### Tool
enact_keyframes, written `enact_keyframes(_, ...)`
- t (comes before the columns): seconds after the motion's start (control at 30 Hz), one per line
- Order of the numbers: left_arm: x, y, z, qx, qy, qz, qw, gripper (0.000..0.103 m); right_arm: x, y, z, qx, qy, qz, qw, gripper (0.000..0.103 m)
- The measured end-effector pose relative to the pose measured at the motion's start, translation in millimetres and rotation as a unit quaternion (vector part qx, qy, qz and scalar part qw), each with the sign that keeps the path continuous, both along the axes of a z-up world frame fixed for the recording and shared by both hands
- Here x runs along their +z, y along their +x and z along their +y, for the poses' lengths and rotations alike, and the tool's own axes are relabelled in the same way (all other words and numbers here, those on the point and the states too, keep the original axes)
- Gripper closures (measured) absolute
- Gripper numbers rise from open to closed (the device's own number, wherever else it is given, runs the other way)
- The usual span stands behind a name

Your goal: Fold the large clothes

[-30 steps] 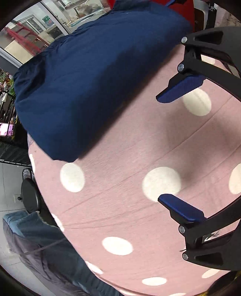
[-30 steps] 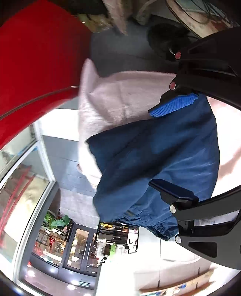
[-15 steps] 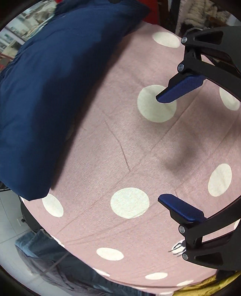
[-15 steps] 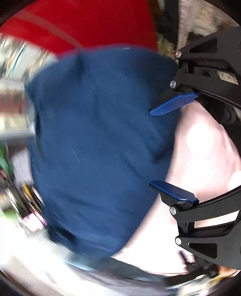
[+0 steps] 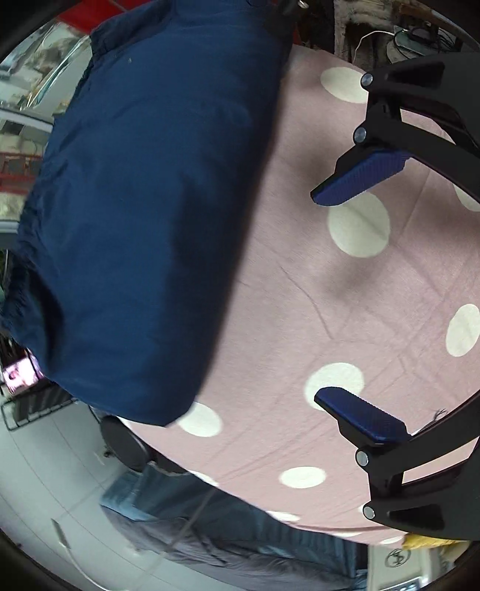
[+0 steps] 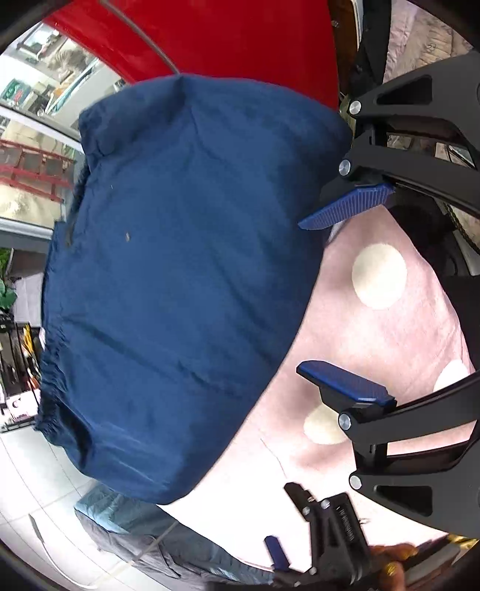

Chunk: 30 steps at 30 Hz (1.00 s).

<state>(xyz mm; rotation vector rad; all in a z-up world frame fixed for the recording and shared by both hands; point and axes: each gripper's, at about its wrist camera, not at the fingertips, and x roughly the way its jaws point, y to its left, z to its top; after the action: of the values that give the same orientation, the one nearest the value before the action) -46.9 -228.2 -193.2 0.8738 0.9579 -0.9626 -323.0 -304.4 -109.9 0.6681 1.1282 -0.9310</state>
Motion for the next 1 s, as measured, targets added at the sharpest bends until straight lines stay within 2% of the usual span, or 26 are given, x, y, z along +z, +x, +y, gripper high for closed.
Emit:
enact_keyframes(0.23, 23.5, -37.3, -29.5, -0.082, -0.027, 0.013, 0.9962, 0.006, 5.7, -4.6, -8.6, -0.014, -0.03, 0.03, 0.999, 0.03)
enact_keyframes(0.33, 28.9, -44.5, -32.0, -0.099, -0.038, 0.019, 0.9942, 0.006, 6.6, -9.5, -16.1, -0.025, -0.033, 0.033, 0.999, 0.029)
enact_keyframes(0.5, 28.8, -43.2, -31.7, -0.094, -0.036, 0.0, 0.9949, 0.006, 6.4, -16.3, -24.4, -0.033, -0.025, 0.028, 0.999, 0.029)
enact_keyframes(0.63, 25.2, -37.0, -32.7, -0.078, -0.025, 0.029, 0.9962, 0.006, 2.1, -13.1, -28.3, -0.028, -0.023, 0.04, 0.999, 0.029)
enact_keyframes(0.83, 19.0, -38.4, -31.3, -0.081, -0.011, 0.025, 0.9964, 0.006, -3.9, -10.0, -28.5, -0.027, -0.01, 0.038, 0.999, 0.029)
enact_keyframes(1.0, 20.4, -41.2, -31.9, -0.08, -0.015, 0.026, 0.9963, 0.006, -3.5, -6.3, -29.6, -0.021, -0.018, 0.045, 0.999, 0.029)
